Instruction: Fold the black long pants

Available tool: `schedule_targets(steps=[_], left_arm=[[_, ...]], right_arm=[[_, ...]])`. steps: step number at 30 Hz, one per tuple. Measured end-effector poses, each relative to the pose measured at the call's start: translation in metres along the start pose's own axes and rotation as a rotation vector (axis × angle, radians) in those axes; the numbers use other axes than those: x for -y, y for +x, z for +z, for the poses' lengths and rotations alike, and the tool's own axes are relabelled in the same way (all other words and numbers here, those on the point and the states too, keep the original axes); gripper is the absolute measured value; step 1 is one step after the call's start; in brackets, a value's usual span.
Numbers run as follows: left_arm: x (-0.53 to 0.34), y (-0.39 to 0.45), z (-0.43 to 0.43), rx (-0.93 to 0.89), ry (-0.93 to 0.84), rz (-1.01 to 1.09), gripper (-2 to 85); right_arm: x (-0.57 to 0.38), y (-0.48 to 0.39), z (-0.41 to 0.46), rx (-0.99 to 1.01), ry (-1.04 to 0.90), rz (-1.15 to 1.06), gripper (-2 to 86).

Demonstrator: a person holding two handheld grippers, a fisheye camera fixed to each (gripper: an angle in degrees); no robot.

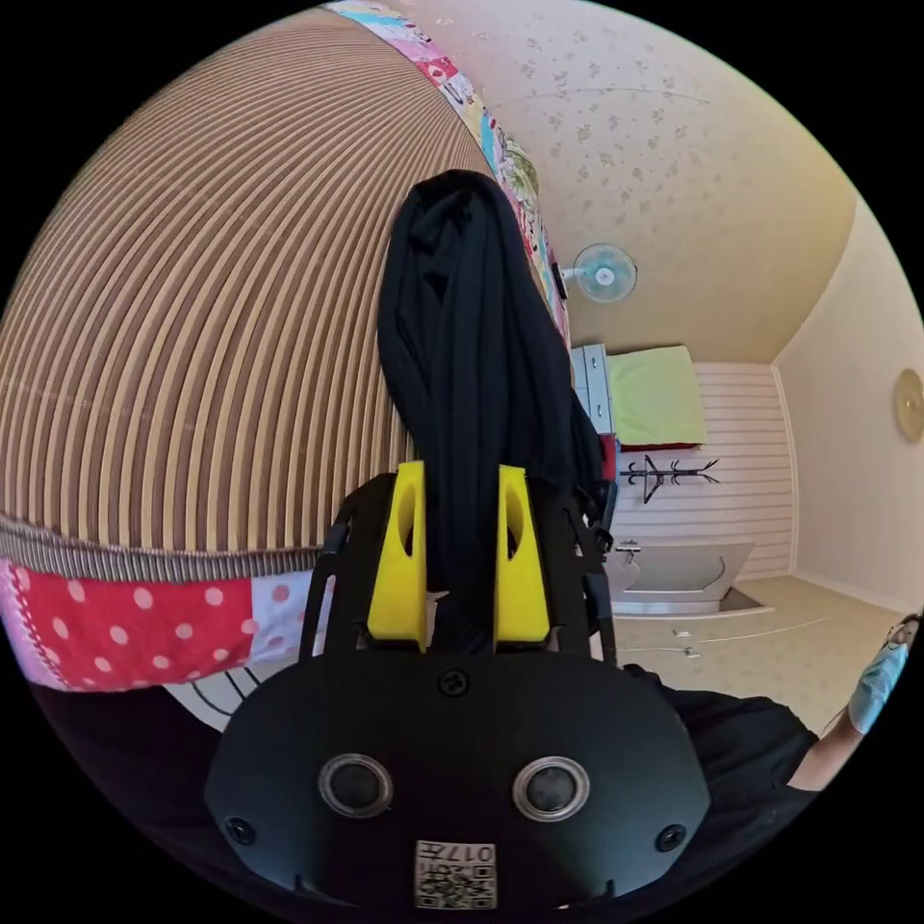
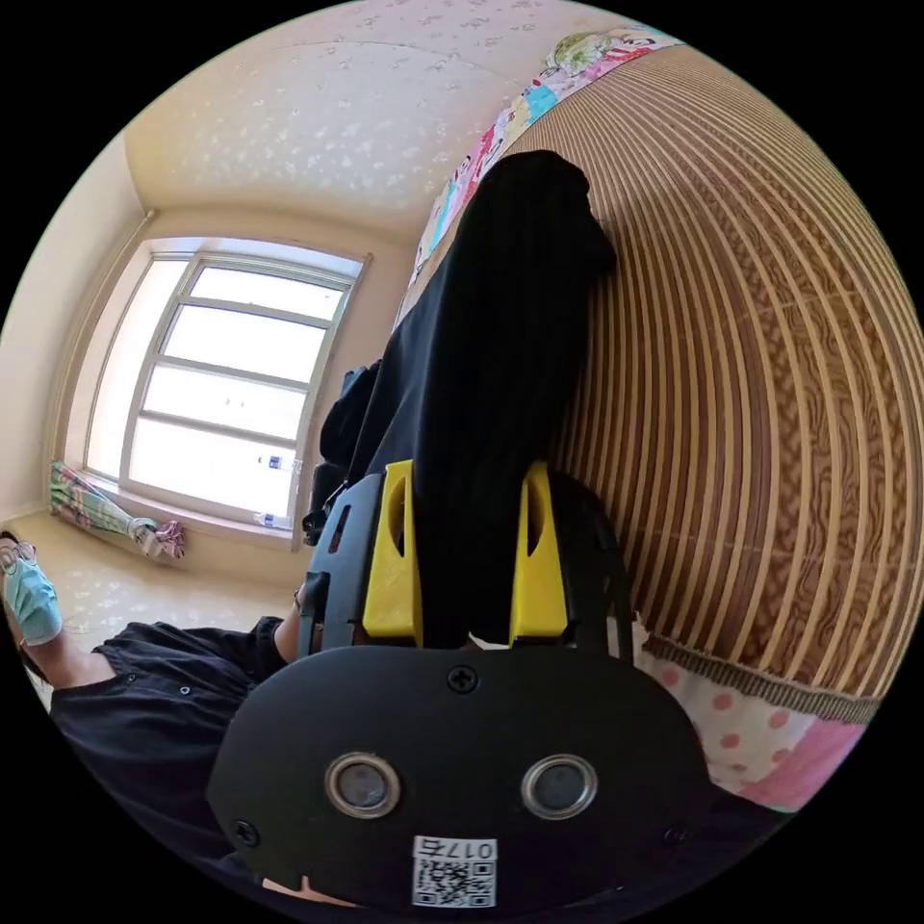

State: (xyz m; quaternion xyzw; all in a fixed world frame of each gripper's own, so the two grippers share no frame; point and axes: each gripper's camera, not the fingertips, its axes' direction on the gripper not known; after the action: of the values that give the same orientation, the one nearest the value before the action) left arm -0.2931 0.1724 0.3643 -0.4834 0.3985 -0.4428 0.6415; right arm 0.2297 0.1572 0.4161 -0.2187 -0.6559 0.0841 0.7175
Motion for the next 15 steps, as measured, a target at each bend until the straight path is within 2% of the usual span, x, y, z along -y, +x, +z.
schedule_targets(steps=[6, 10, 15], left_arm=[[-0.014, 0.031, -0.074, 0.008, 0.166, 0.093, 7.8], [-0.003, 0.075, -0.171, 0.09, 0.317, 0.234, 7.5], [0.005, 0.135, -0.301, 0.239, 0.495, 0.419, 7.4]], right_arm=[[0.006, -0.067, 0.034, 0.17, 0.011, -0.221, 10.5], [0.045, -0.133, 0.081, 0.224, -0.026, -0.35, 9.6], [0.097, -0.26, 0.166, 0.303, -0.012, -0.599, 8.9]])
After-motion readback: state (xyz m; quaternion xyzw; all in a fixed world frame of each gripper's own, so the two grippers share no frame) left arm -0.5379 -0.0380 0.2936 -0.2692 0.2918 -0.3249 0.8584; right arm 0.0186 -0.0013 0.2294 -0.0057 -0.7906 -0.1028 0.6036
